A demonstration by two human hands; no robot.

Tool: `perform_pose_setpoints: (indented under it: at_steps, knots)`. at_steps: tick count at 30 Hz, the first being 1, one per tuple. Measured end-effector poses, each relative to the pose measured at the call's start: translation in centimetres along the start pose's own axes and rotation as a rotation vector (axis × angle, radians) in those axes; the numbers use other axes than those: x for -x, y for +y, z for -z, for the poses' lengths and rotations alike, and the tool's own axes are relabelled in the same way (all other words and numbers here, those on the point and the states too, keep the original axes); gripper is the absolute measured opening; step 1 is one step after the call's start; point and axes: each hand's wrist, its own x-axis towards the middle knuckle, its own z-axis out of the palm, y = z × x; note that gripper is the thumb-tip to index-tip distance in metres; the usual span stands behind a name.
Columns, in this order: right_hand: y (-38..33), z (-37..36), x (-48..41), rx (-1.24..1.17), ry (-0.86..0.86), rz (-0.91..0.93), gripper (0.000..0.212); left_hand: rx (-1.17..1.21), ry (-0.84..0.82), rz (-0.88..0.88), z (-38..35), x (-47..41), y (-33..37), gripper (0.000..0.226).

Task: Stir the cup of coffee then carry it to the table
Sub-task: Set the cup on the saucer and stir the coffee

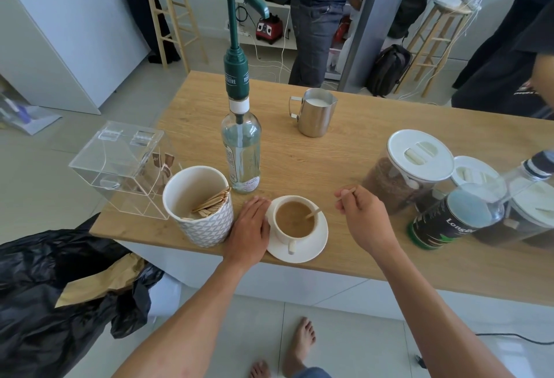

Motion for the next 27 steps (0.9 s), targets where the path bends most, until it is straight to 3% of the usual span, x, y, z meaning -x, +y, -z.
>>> perform_pose_setpoints:
  at_steps: [4, 8, 27]
  knots:
    - [-0.01, -0.06, 0.08, 0.007, -0.067, -0.004, 0.026, 0.001, 0.006, -0.005, -0.01, -0.04, 0.00, 0.040]
    - [0.12, -0.12, 0.03, -0.009, 0.018, 0.008, 0.026, 0.007, 0.016, -0.004, -0.07, 0.02, -0.07, 0.040]
    - [0.19, -0.49, -0.22, 0.017, 0.018, -0.033, 0.029, 0.011, 0.005, -0.013, -0.18, -0.15, -0.19, 0.041]
